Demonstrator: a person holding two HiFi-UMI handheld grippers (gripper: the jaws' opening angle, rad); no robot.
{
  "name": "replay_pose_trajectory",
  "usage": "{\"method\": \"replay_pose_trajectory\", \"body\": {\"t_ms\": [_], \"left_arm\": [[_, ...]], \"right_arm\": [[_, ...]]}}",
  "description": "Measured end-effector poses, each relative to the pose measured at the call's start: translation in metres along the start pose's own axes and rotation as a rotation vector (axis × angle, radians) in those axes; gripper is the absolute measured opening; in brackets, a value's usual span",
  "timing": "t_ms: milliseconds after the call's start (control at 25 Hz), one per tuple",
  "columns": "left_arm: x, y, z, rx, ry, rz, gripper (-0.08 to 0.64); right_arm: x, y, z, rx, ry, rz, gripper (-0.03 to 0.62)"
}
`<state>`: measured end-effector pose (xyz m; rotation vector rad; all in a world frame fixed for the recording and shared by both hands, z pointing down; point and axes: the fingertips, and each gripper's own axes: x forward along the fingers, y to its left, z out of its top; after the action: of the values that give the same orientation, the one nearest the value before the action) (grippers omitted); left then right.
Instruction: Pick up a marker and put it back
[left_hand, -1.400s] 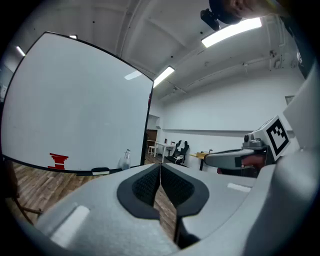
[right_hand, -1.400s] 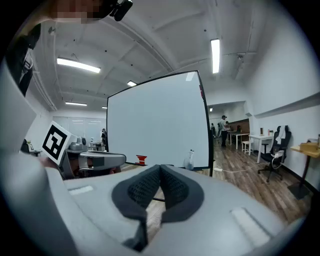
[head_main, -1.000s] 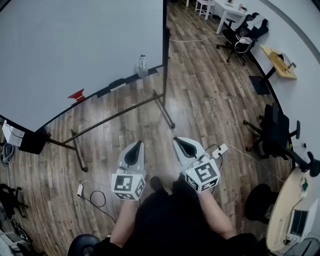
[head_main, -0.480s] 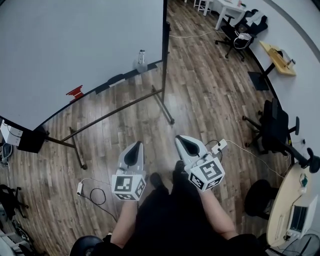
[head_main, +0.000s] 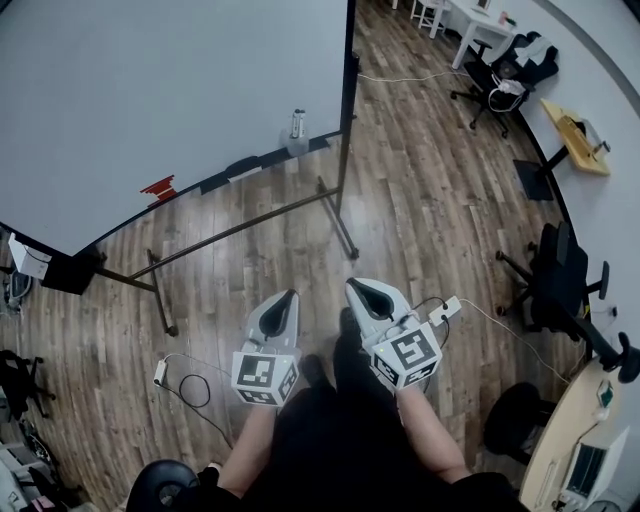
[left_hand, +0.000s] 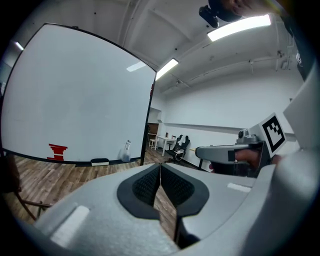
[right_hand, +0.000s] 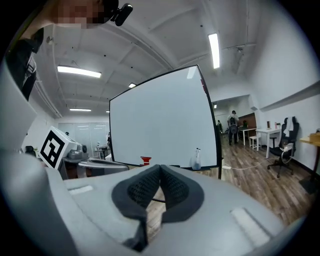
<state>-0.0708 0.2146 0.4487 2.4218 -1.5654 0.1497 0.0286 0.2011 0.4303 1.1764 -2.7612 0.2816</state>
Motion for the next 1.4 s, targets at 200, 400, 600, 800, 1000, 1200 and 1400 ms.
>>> {"method": "replay_pose_trajectory", "body": {"t_ms": [200,400,600,800,1000,1200,1400], "left_arm": [[0.041,0.018,0.02,0.018,0.002,0.04,0.012],[0.09,0.027,0.045,0.021,-0.017,0.067,0.012],[0.129,0.032,0.064,0.023,-0.041,0.102,0.012],[0.158,0.032,0.061,0.013,-0.013,0.156,0.012],[0.177,0.032,0.053,0.003,0.02,0.199,0.012],[0.192,0.04,0.041,-0.006,0.059,0.206,0.012],[0.218,0.062,0.039,-0.013,0.067,0.173,0.014]], "right_arm": [[0.039,-0.034,0.011,0.008,0.025,0.031,0.003],[0.07,-0.079,0.026,-0.002,0.03,0.047,0.003],[0.093,-0.12,0.043,-0.009,0.02,0.075,0.003],[0.111,-0.15,0.039,-0.003,0.047,0.124,0.003],[0.124,-0.171,0.029,0.015,0.077,0.161,0.003],[0.141,-0.185,0.017,0.055,0.109,0.161,0.003],[0.162,-0.194,0.012,0.059,0.129,0.137,0.003]]}}
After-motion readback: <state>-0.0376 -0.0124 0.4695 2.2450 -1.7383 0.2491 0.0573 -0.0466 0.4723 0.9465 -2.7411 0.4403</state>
